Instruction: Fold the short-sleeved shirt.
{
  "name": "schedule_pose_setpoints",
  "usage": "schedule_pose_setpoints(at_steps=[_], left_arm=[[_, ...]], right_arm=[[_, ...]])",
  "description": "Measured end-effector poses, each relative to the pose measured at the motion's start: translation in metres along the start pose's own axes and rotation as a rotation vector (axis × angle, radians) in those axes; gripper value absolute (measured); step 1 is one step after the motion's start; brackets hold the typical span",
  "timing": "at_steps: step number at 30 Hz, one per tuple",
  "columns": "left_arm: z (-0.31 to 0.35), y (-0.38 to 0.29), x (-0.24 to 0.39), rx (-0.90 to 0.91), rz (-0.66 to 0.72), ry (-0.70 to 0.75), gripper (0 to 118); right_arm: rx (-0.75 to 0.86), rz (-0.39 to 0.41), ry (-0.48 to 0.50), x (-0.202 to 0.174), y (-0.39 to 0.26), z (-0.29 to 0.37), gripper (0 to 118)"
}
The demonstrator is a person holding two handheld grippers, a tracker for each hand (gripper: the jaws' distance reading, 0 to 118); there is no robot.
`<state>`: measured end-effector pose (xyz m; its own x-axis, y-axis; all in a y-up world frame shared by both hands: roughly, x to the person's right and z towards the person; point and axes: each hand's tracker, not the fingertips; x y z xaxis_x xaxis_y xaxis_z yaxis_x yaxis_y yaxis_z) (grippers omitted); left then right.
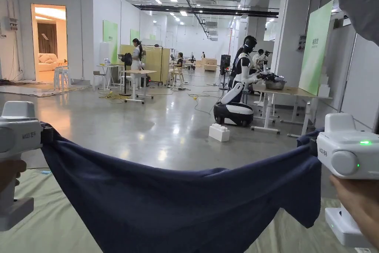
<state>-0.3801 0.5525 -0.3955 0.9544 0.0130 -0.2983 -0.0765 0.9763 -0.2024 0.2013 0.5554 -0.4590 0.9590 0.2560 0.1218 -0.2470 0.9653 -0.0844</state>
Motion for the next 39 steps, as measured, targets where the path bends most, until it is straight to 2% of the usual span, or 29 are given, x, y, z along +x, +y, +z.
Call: schedule_pose_setpoints(at_steps=[8,10,19,25,27,30,39], left_arm=[[0.000,-0.029,0.010,-0.014,-0.013,-0.032,6],[0.004,-0.050,0.013,-0.036,-0.026,-0.042,6],[0.058,-0.177,-0.001,-0.162,-0.040,-0.084,6],[0.112,-0.255,-0.036,-0.271,-0.024,-0.074,6],[0.124,-0.278,-0.044,-0.329,-0.016,-0.069,6],[0.138,-0.321,-0.058,-0.420,-0.002,-0.051,6],[0.122,-0.411,-0.081,-0.608,0.002,-0.007,6]], right_arm=[[-0.029,0.006,0.003,-0.011,-0.037,0.006,4],[-0.068,-0.010,0.023,-0.015,-0.060,0.014,4],[-0.160,0.047,0.038,-0.028,-0.173,0.100,4],[-0.280,0.047,0.035,-0.022,-0.245,0.166,4],[-0.364,0.029,0.054,-0.021,-0.272,0.183,4],[-0.431,0.062,0.061,-0.023,-0.308,0.204,4],[-0.619,0.063,0.078,-0.032,-0.389,0.226,4]])
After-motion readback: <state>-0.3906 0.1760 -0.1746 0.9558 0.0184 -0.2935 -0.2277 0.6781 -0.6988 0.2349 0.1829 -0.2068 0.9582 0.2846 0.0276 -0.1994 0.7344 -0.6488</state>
